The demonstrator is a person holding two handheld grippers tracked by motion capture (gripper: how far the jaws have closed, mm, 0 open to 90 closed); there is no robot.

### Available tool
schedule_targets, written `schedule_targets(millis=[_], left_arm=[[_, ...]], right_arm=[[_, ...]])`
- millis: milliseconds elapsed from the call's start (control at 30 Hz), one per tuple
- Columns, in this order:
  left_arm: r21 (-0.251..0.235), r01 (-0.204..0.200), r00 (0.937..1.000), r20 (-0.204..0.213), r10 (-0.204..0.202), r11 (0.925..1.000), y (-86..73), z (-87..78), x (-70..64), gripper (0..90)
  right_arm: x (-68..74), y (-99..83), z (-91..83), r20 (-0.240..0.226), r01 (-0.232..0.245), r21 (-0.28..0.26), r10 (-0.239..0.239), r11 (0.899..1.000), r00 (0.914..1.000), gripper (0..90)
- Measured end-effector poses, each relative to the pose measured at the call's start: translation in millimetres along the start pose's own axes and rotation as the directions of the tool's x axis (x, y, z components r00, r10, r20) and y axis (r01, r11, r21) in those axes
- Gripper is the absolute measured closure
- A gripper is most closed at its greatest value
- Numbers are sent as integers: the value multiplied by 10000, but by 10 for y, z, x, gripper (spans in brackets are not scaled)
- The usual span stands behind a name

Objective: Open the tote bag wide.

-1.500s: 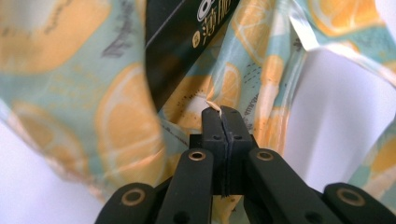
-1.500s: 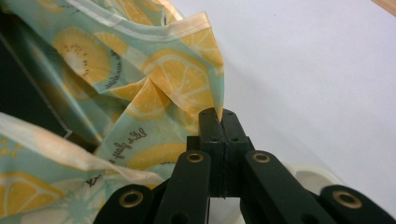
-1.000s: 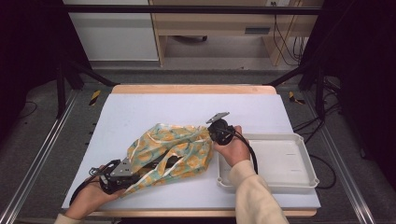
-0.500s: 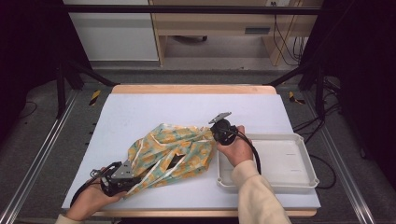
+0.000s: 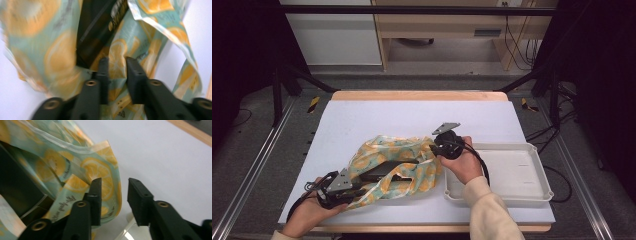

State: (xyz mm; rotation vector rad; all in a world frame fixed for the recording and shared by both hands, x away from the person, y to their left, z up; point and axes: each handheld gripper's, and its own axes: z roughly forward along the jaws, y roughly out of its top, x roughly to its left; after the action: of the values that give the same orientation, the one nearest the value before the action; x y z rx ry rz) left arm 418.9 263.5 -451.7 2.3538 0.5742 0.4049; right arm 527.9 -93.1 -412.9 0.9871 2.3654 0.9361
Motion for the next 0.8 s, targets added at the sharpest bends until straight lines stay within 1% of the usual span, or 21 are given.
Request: schedule_targets(millis=[33, 100, 167, 267, 300, 367, 400, 500, 533, 567, 600, 633, 700, 733, 767, 800], left_arm=[[-117, 4, 10000, -61, -4, 9999, 10, -5, -3, 644], [-270, -33, 10000, -75, 31, 9996, 30, -14, -13, 571], [-417, -40, 10000, -90, 36, 9991, 51, -24, -22, 532], [-684, -7, 9999, -160, -4, 9977, 88, -54, -29, 473], [-788, -32, 9999, -165, 19, 9969, 97, -65, -30, 473], [-1083, 73, 10000, 71, -65, 9941, 136, -92, -36, 460], [-1143, 78, 9999, 142, -62, 9934, 152, -103, -39, 451], [-1264, -46, 9999, 92, 58, 9920, 222, -135, -62, 451], [-1418, -98, 10000, -1, 99, 9898, 250, -145, -62, 455], [-1546, -50, 10000, -88, 37, 9880, 281, -156, -56, 457], [-1543, -124, 9997, -207, 93, 9879, 316, -175, -36, 457], [-1593, -99, 9996, -285, 54, 9872, 350, -191, -17, 457], [-1657, -114, 9980, -637, 8, 9861, 409, -224, 41, 460], [-1667, -25, 9956, -923, -131, 9860, 445, -238, 90, 463], [-1653, 39, 9936, -1106, -225, 9862, 463, -244, 124, 462], [-1577, 46, 9905, -1352, -262, 9875, 485, -252, 176, 462]], right_arm=[[15, 6, -35, -14, -12, -115, 12, 9999, 10000, 565], [55, 20, -98, -212, 31, -375, -39, 9993, 9998, 497], [96, 31, -148, -225, 124, -613, -138, 9980, 9997, 452], [167, 49, -214, -380, 260, -813, -292, 9964, 9988, 437], [192, 53, -234, -439, 275, -833, -312, 9961, 9985, 435], [248, 60, -264, -541, 342, -919, -393, 9952, 9978, 436], [275, 62, -276, -583, 414, -912, -469, 9950, 9972, 439], [349, 65, -294, -717, 542, -920, -609, 9943, 9956, 457], [372, 64, -297, -797, 590, -930, -665, 9939, 9946, 466], [396, 63, -301, -880, 623, -927, -706, 9937, 9936, 471], [419, 61, -307, -927, 686, -901, -769, 9936, 9927, 474], [441, 58, -311, -966, 720, -877, -805, 9935, 9921, 474], [482, 44, -329, -1073, 734, -892, -829, 9933, 9908, 482], [496, 37, -334, -1101, 729, -896, -826, 9933, 9905, 485], [518, 25, -343, -1107, 723, -875, -819, 9935, 9905, 488], [528, 16, -344, -1136, 756, -861, -852, 9934, 9899, 488]])
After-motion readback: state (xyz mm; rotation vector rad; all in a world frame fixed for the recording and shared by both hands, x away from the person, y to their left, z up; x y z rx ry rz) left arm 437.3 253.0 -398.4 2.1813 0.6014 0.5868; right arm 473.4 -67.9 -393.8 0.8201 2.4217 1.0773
